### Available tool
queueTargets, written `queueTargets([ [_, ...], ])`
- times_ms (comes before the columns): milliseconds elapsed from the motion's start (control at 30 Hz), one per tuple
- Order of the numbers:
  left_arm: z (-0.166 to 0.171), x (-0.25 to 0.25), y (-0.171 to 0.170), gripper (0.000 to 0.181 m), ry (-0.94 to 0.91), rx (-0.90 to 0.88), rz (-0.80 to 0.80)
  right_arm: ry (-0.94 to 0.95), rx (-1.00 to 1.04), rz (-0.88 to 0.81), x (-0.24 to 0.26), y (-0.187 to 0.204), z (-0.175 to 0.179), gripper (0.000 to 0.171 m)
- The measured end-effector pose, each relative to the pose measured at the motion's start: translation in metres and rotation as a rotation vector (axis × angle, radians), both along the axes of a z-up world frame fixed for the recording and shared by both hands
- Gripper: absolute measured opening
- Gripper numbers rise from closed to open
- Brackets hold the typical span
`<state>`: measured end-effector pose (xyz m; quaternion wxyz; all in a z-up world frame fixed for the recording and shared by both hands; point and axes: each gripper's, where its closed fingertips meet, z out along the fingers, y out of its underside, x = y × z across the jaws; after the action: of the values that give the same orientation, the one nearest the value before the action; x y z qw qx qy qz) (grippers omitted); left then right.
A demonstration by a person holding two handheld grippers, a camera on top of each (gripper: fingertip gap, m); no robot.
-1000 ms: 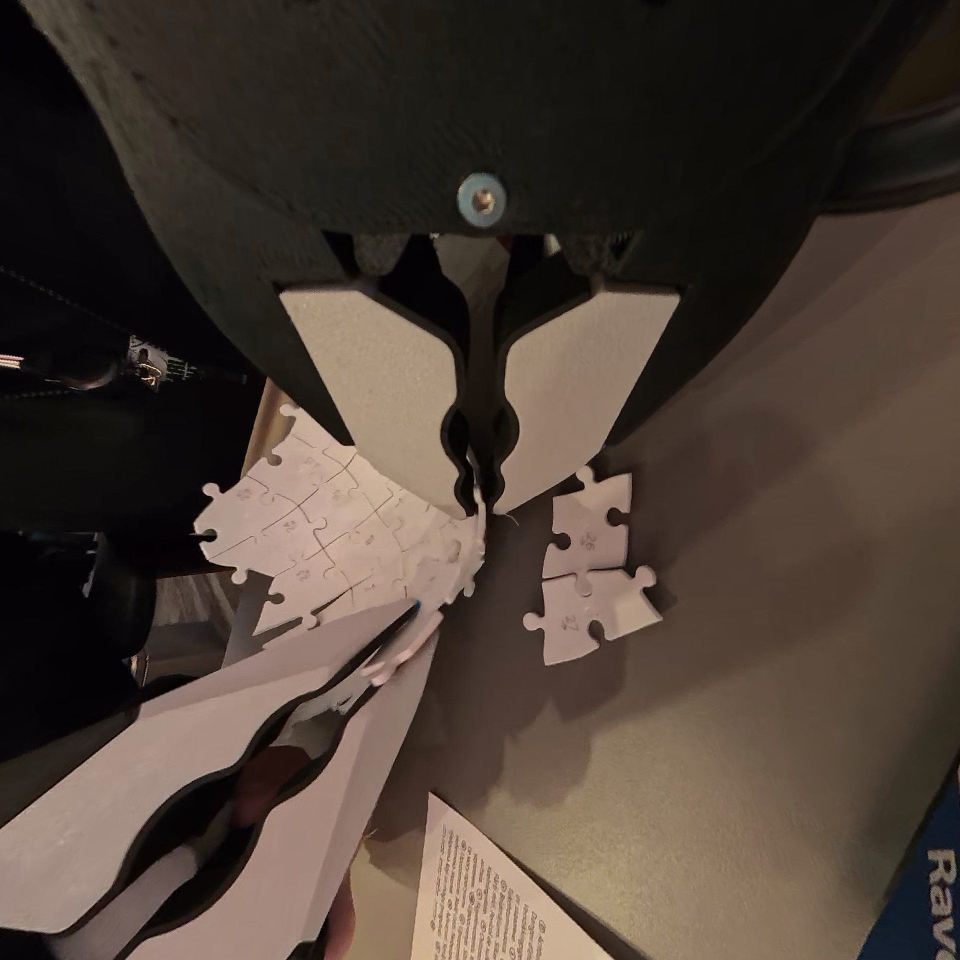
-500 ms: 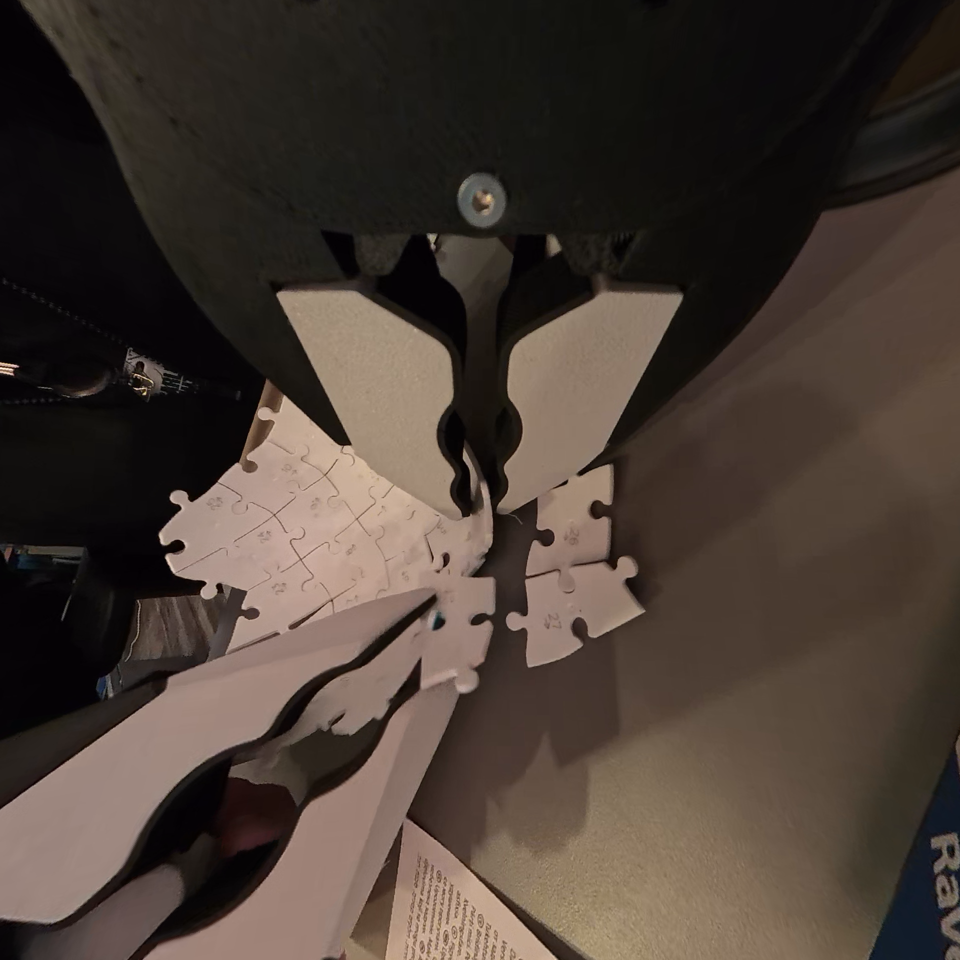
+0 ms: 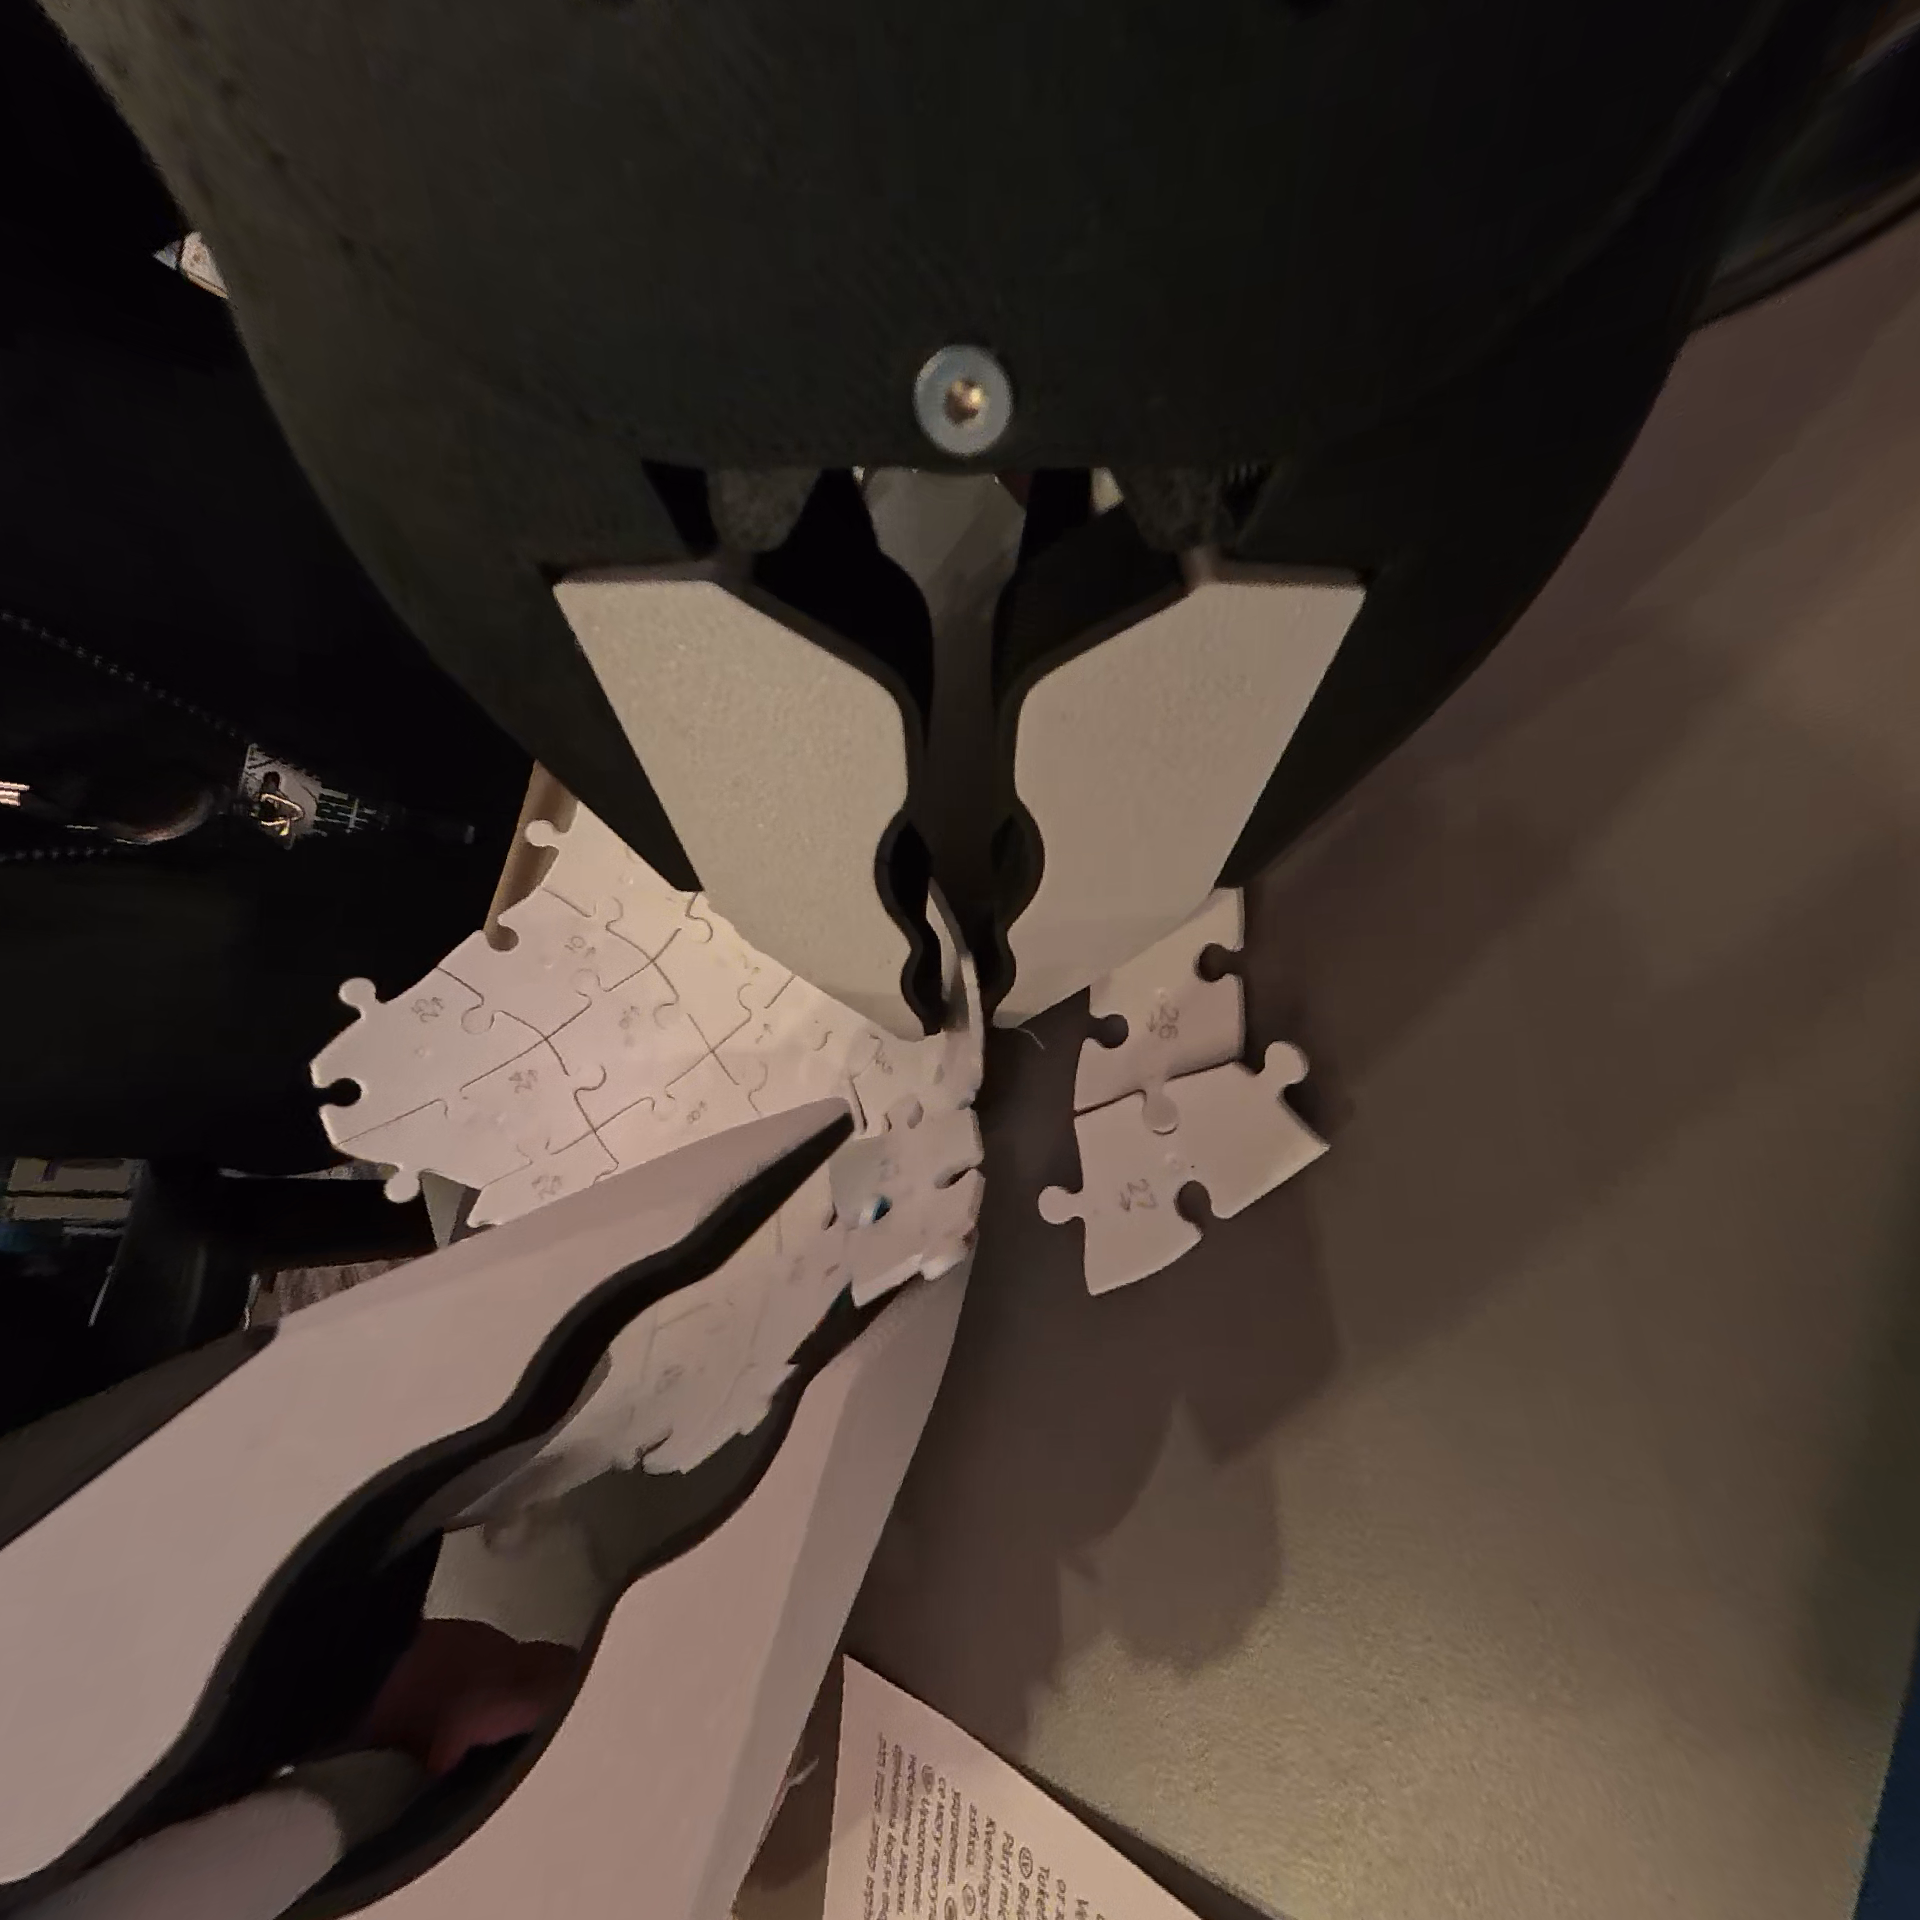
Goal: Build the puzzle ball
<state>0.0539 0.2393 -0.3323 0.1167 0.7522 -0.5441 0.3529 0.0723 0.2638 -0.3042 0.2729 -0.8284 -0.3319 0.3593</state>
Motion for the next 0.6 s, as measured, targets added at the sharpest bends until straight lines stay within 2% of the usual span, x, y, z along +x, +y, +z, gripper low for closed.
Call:
queueTargets([
  [167, 0.0, 0.0002, 0.0001, 0.006, 0.01, 0.005, -0.025, -0.007, 0.001, -0.002, 0.0039, 0.0029, 0.0061, 0.017],
  [400, 0.0002, 0.0008, -0.0022, 0.006, 0.019, 0.006, -0.066, -0.057, -0.08, 0.06, 0.009, 0.0005, 0.0019, 0.003],
  [600, 0.0, 0.0027, -0.0043, 0.006, 0.025, 0.002, -0.114, -0.027, -0.091, 0.083, 0.0072, -0.0023, 0.0046, 0.001],
])
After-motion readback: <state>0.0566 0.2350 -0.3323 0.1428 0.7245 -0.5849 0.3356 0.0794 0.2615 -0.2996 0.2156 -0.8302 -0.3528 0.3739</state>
